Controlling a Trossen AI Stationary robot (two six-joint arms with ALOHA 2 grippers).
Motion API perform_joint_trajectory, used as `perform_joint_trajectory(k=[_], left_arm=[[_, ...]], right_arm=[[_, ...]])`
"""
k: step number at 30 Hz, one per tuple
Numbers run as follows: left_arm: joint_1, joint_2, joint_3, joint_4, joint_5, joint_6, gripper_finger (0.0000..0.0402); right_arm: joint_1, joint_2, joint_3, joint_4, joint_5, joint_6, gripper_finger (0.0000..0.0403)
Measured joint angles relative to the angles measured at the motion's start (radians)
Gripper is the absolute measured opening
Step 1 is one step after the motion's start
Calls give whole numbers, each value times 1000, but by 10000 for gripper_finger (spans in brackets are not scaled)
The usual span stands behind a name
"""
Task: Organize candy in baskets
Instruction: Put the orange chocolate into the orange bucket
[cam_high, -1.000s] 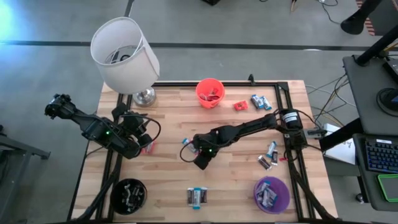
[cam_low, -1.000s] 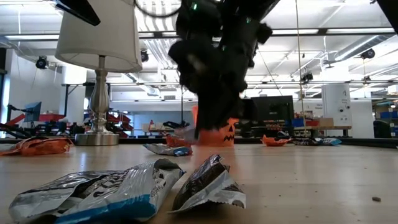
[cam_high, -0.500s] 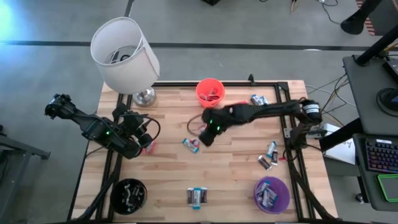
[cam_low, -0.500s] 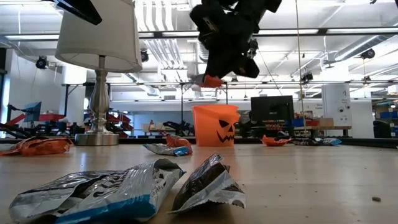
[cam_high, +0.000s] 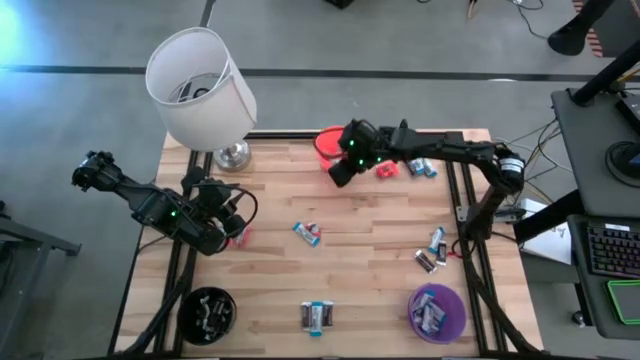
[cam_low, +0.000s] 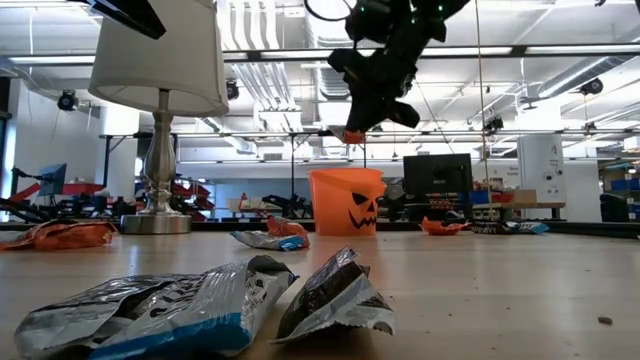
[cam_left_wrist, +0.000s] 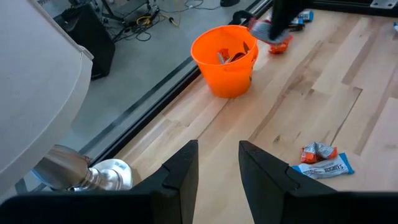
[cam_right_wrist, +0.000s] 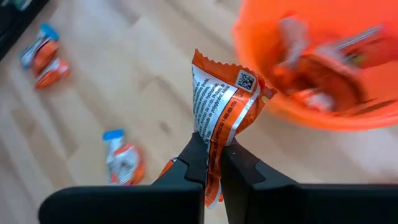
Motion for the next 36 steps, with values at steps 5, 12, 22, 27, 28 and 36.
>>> perform_joint_trajectory(k=[5, 12, 22, 27, 28, 36], left_arm=[[0, 0, 0, 2, 0, 2, 98], [15, 0, 0, 2, -3, 3, 98], [46, 0, 0, 1, -3, 77, 98], [46, 0, 0, 1, -2, 115, 98], [46, 0, 0, 1, -2, 116, 98], [57, 0, 0, 2, -1, 108, 98]], right_arm=[[-85, 0, 0, 24, -1, -8, 15], [-161, 7, 0, 172, 0, 10, 15], [-191, 133, 0, 241, 9, 55, 19], [-191, 161, 0, 241, 46, 54, 28], [-191, 161, 0, 242, 47, 54, 28], [-195, 158, 0, 242, -6, -41, 29]])
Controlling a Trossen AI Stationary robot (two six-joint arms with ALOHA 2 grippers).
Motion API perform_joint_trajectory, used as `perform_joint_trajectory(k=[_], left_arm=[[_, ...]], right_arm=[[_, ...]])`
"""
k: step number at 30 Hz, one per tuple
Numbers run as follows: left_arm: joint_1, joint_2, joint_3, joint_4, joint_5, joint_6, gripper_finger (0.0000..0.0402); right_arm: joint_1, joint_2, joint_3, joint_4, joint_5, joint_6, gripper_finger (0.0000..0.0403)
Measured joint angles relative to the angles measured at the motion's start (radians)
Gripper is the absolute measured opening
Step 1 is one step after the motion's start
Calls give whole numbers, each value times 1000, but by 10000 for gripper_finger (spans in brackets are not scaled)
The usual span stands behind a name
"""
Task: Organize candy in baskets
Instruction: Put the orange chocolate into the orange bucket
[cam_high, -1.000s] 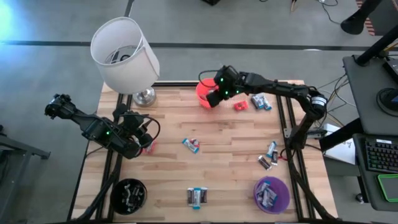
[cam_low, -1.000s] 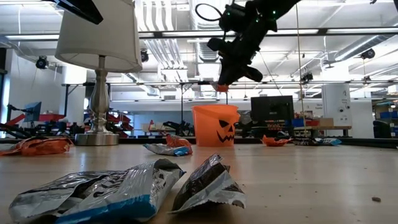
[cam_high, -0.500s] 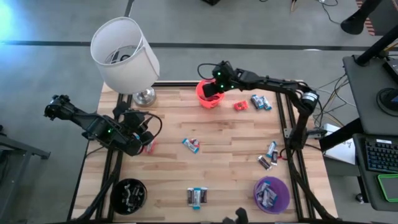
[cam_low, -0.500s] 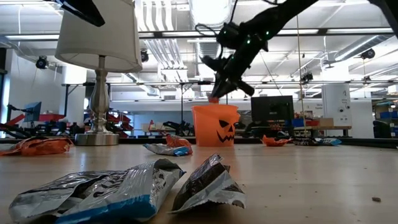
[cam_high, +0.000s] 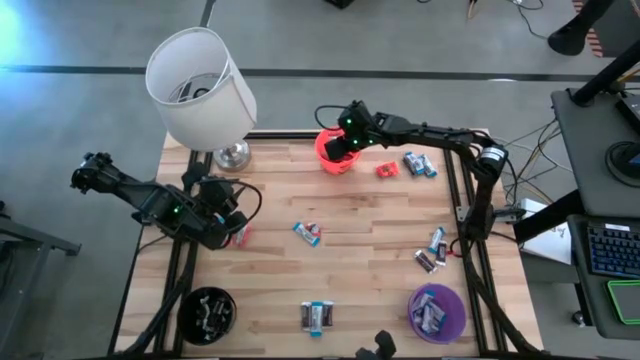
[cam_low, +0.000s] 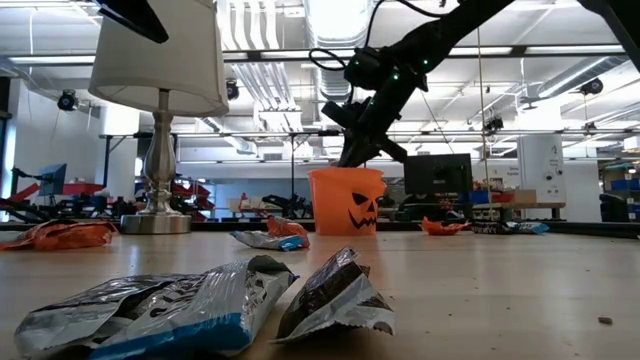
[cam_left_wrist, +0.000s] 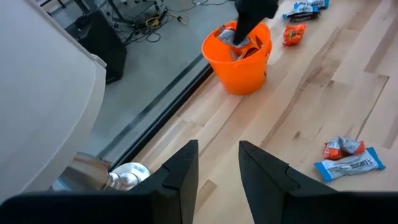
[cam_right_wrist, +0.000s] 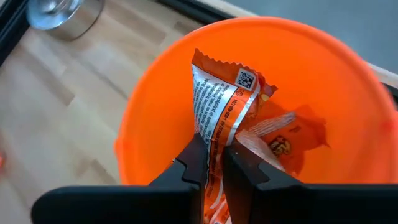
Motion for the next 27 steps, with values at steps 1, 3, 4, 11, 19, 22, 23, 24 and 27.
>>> perform_joint_trajectory(k=[1, 3, 4, 11, 19, 22, 23, 24, 27], left_arm=[[2, 0, 0, 1, 1, -3, 98], [7, 0, 0, 10, 1, -7, 98], [10, 0, 0, 16, 1, -7, 98], [40, 0, 0, 75, 1, -8, 98], [68, 0, 0, 120, 2, -7, 98], [68, 0, 0, 141, 2, -7, 98], [68, 0, 0, 150, 2, -7, 98], [68, 0, 0, 157, 2, -7, 98], [68, 0, 0, 165, 3, -7, 98]], right_arm=[[-1, 0, 0, -1, -13, -8, 29], [-5, 0, 0, -1, -29, -20, 29], [-8, 0, 0, -1, -30, -22, 29], [-38, 0, 0, -5, -82, -28, 29], [-44, 0, 0, -5, -78, -70, 29], [-45, -1, 0, 4, -77, -64, 29], [-46, -1, 0, 13, -75, -73, 29], [-46, -1, 1, 26, -75, -83, 29], [-46, -1, 3, 61, -88, -111, 29]])
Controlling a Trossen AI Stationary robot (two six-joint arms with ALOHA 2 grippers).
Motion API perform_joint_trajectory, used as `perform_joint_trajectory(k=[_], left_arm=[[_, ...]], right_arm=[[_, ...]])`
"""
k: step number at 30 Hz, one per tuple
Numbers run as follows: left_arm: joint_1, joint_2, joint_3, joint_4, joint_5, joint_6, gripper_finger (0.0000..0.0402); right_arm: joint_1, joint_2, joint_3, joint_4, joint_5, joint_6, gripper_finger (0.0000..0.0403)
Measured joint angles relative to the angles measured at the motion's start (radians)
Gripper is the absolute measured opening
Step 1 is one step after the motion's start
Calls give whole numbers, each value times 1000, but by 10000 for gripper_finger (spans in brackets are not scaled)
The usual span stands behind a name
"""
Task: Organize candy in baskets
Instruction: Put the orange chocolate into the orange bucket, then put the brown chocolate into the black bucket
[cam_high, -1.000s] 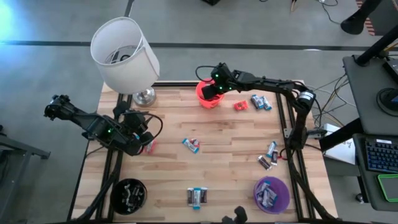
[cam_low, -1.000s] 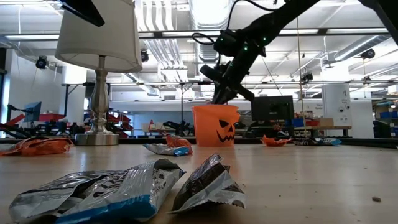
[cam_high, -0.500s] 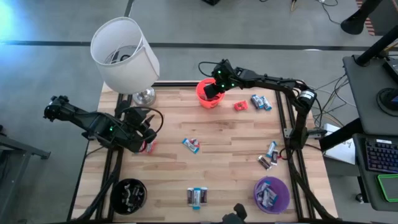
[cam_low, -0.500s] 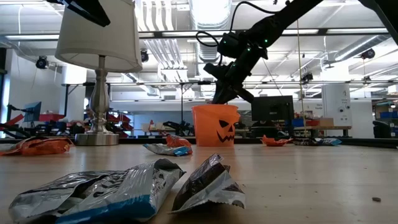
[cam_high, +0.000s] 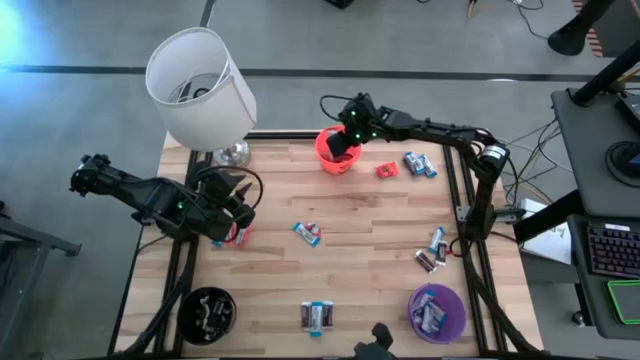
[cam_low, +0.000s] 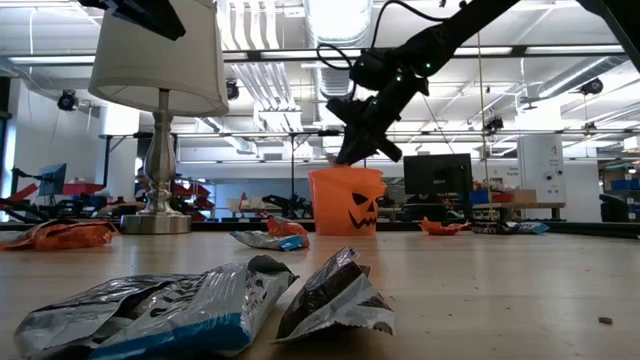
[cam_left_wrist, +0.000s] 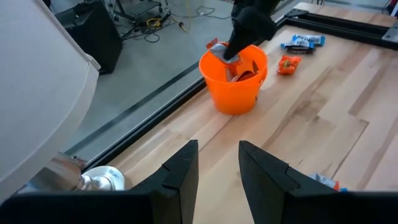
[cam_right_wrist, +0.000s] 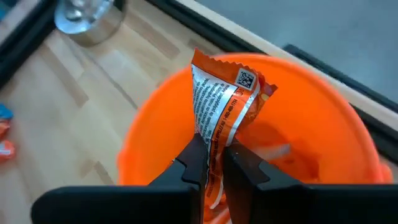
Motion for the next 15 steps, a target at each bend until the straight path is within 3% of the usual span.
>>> perform_joint_trajectory(k=[4, 6, 11, 15], left_arm=[[0, 0, 0, 1, 0, 0, 98], [0, 0, 0, 1, 0, 0, 98], [0, 0, 0, 4, 0, 0, 98], [0, 0, 0, 10, 0, 0, 98]], right_arm=[[-4, 0, 0, -4, -159, -3, 46], [-4, 0, 0, -17, -190, -17, 63], [-4, 0, 0, -54, -118, -47, 107], [-5, -4, 0, -55, -125, -3, 127]])
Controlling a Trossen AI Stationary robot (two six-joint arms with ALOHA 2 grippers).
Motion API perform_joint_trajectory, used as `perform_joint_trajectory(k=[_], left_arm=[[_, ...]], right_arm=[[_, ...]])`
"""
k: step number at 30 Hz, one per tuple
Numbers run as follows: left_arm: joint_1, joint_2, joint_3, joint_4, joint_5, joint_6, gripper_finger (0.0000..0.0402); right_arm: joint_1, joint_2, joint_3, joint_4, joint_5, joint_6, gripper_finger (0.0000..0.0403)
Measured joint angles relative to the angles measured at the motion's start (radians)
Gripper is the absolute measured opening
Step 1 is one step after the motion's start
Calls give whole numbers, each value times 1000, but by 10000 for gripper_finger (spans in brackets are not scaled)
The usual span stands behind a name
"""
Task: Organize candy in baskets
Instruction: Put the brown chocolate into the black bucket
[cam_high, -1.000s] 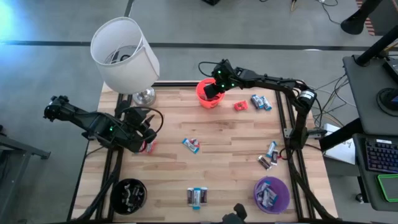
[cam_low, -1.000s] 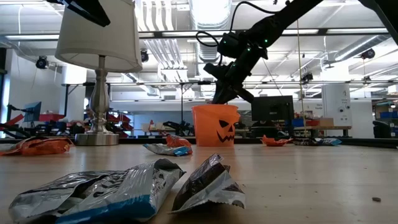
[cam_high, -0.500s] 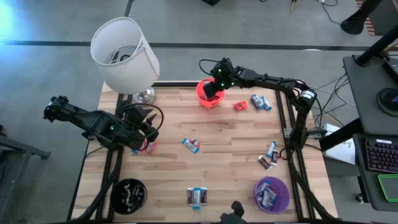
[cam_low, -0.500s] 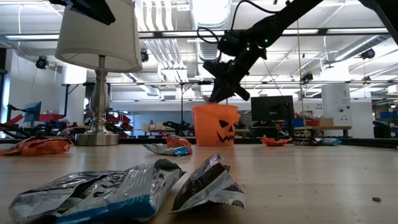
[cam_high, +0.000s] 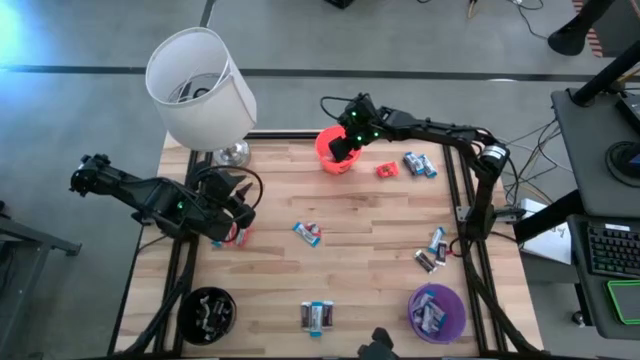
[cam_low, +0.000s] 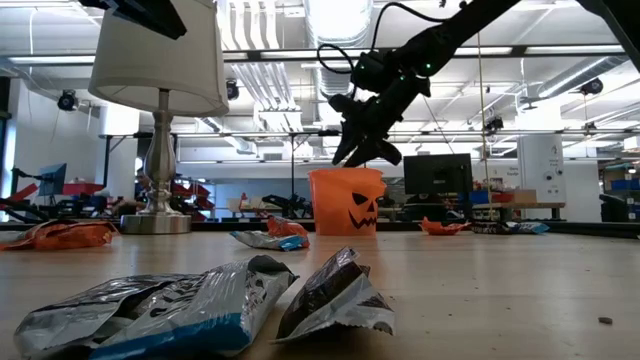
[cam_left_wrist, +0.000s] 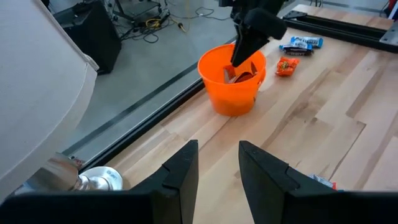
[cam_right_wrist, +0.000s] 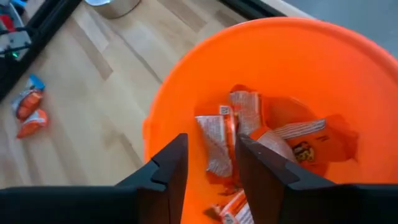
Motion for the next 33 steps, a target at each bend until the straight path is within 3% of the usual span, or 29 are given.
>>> perform_joint_trajectory(k=[9, 18, 24, 33], left_arm=[[0, 0, 0, 5, 0, 0, 98], [0, 0, 0, 5, 0, 0, 98], [2, 0, 0, 5, 0, 8, 98], [4, 0, 0, 5, 0, 8, 98]], right_arm=[[-9, -138, 0, -104, 18, -10, 134], [-47, -284, 0, -434, 340, -72, 135], [-130, -282, 0, -650, 348, -83, 135], [-212, -204, 0, -751, 348, -117, 135]])
